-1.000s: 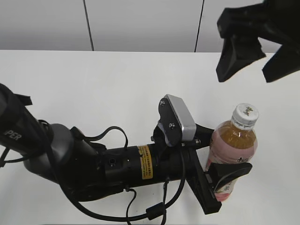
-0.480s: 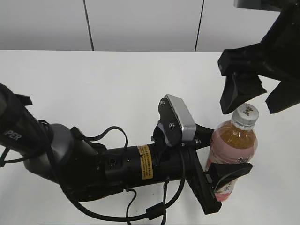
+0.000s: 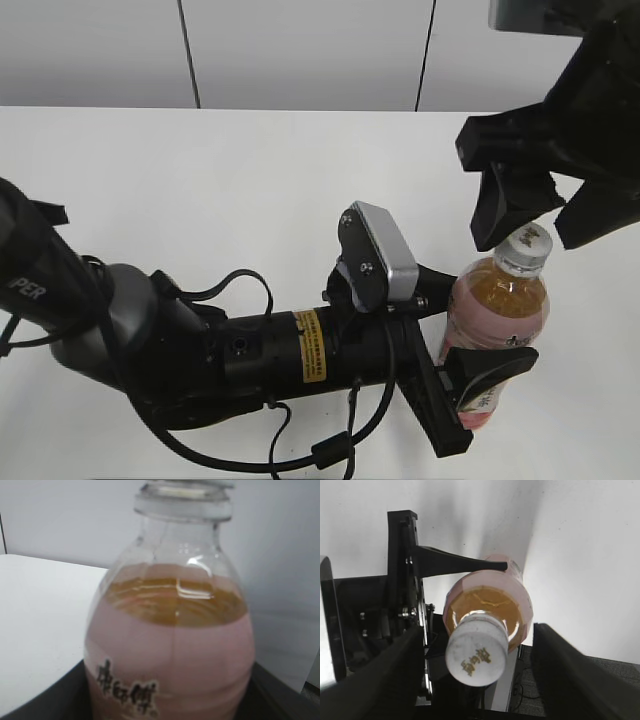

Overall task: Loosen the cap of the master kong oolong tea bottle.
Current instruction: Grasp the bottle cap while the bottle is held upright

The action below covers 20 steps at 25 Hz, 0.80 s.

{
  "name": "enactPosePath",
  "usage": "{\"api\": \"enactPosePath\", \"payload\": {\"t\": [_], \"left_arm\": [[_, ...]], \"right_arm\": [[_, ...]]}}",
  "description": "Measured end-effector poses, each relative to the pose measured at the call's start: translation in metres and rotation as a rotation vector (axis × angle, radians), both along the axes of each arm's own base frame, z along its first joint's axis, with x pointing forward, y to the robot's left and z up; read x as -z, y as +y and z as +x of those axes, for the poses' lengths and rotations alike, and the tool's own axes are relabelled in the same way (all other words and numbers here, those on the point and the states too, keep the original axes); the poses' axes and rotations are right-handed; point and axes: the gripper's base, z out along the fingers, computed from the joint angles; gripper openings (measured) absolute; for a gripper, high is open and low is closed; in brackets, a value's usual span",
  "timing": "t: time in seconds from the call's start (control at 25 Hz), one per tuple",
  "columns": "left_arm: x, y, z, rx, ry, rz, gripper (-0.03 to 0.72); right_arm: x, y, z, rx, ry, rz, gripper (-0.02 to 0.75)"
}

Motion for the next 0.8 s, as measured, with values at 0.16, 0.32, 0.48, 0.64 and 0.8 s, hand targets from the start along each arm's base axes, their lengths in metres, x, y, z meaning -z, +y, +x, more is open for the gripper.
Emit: {"api": "enactPosePath", "payload": {"t": [0.16,0.32,0.48,0.64,0.8], "left_arm": [[0.0,0.0,0.0,0.0,0.0,0.0,0.425],[0.0,0.0,0.0,0.0,0.0,0.0,0.425],[0.0,0.0,0.0,0.0,0.0,0.0,0.425],[0.0,0.0,0.0,0.0,0.0,0.0,0.425],[0.0,0.0,0.0,0.0,0.0,0.0,0.425]], "right_arm": [[0.0,0.0002,-0.0002,0.001,0.002,0.003,0.47],[0.0,0.0004,-0.0003,0.001,0.003,0.005,0.412],[-0.0001,0.0009,-0.0006,0.001,0.007,0.01,0.382],[-0.0002,0.0019,-0.0013,0.001,0.015,0.022,0.37],[-0.0001,0.0013,-0.0014,-0.012,0.013,0.013,0.283]]}}
